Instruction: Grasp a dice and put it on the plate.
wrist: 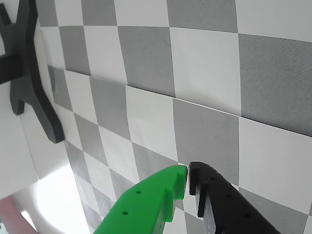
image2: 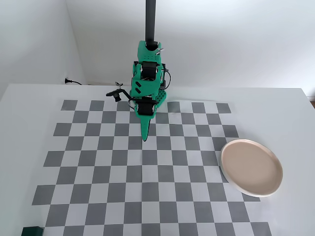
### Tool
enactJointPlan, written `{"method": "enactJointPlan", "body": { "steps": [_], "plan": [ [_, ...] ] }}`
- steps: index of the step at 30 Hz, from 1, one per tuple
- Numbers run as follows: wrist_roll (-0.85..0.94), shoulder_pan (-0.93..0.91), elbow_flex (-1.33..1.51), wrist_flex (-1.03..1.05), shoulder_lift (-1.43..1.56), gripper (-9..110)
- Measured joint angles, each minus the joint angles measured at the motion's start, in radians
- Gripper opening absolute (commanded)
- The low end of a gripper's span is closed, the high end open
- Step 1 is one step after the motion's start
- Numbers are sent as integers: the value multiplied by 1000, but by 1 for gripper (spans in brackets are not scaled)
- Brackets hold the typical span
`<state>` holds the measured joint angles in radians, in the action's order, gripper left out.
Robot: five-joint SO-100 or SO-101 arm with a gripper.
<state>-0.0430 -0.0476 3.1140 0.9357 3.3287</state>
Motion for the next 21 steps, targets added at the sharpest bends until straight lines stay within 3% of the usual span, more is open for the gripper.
{"method": "enactJointPlan", "body": {
  "steps": [7,8,10,15,21],
  "plan": [
    [6,5,0,3,0,-4],
    [9,12,0,6,0,2],
    [5,9,0,6,0,-4],
    [43,9,0,6,0,-4],
    [244,-18,0,-12,0,-4]
  ]
}}
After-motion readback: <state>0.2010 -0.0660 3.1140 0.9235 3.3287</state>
